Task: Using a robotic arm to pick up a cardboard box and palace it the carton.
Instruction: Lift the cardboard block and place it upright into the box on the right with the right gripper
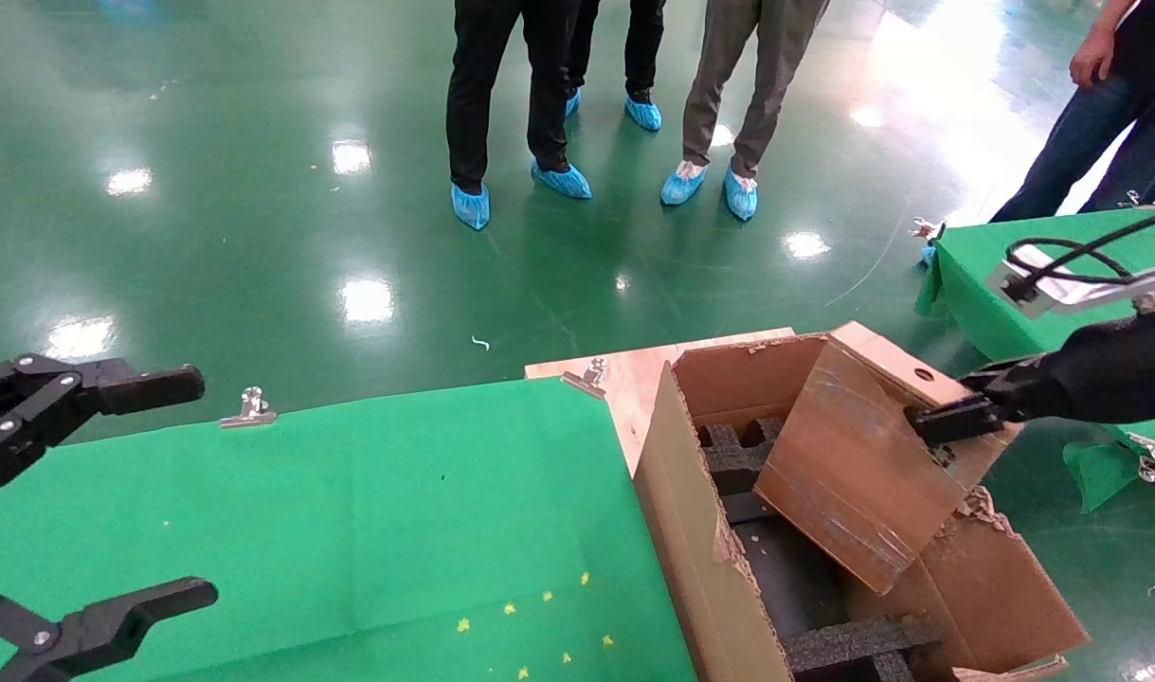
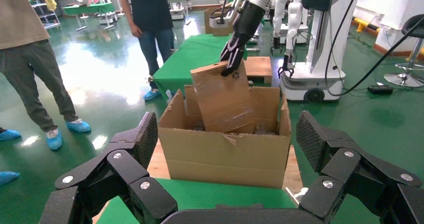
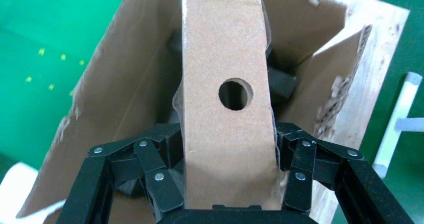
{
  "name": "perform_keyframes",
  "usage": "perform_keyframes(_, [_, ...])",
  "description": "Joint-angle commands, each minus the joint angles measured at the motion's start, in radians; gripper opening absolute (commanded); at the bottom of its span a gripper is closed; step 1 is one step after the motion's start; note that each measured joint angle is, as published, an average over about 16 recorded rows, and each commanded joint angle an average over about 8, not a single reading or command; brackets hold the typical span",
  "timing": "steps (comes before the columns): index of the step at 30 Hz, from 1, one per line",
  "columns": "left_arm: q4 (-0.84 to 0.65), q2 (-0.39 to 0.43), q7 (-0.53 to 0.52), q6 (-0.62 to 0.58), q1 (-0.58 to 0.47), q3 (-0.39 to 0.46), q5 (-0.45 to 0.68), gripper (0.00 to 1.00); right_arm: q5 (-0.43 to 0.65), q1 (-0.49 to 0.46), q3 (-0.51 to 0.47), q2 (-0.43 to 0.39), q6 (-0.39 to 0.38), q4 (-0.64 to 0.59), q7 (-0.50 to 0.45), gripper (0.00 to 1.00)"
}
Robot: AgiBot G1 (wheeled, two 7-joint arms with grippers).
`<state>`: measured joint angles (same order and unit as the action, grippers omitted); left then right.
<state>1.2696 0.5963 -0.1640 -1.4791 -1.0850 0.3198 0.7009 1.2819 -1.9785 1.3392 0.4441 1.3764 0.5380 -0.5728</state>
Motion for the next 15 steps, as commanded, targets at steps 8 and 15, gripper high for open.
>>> perform_keyframes(8, [0.000, 0.000, 0.000, 0.000, 0.000, 0.000, 0.000, 1.00, -0.010, 0.087, 0.006, -0.023, -0.161, 0.108, -0.135, 0.00])
perform_keyframes(15, [0.000, 0.000, 0.000, 0.000, 0.000, 0.000, 0.000, 1.00, 0.042, 0.154, 0.038, -0.105, -0.305, 0.350, -0.339, 0.00])
